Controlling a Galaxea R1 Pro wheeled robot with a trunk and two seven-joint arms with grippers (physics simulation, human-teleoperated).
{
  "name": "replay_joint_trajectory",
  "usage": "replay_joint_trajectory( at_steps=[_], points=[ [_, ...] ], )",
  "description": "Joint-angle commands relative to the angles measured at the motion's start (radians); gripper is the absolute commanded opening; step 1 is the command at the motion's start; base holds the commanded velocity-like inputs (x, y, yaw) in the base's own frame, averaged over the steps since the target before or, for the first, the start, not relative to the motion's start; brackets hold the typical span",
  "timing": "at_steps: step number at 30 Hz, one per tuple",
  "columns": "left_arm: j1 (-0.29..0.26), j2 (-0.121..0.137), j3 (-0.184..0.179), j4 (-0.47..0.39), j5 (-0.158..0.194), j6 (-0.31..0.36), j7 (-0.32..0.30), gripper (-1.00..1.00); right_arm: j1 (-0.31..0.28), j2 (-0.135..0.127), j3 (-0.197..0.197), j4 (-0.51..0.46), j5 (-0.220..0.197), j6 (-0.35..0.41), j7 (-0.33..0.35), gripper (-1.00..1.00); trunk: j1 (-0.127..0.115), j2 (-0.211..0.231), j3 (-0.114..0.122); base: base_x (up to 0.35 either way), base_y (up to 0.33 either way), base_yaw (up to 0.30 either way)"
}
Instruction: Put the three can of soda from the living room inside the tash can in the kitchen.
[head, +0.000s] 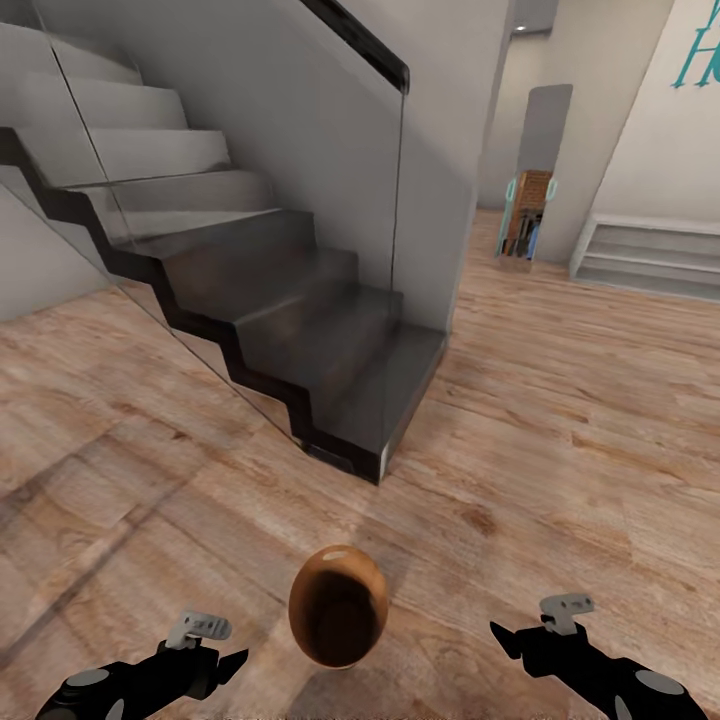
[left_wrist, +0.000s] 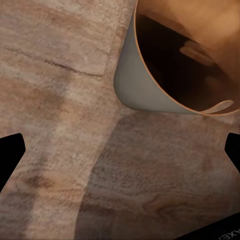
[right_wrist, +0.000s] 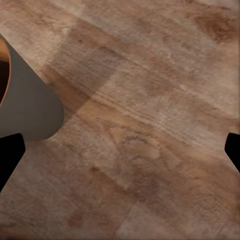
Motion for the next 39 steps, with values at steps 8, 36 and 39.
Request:
replay_joint_trajectory(
  at_steps=[8,36,39],
  points=[
    [0.0,0.0,0.0,-0.001,0.0,0.0,0.0,1.0,0.0,0.0,-0.002,0.0,0.0,0.001,0.002,1.0,0.0,0.0,-0.013,0.0,0.0,0.0],
    [0.0,0.001,0.0,-0.011,0.002,0.0,-0.002,1.0,0.0,0.0,-0.003,-0.001,0.0,0.005,0.001,1.0,0.0,0.0,-0.058,0.0,0.0,-0.003],
    [0.0,0.001,0.0,-0.013,0.001,0.0,-0.001,1.0,0.0,0.0,-0.003,-0.001,0.0,0.006,0.0,1.0,0.0,0.0,-0.06,0.0,0.0,-0.014]
  ],
)
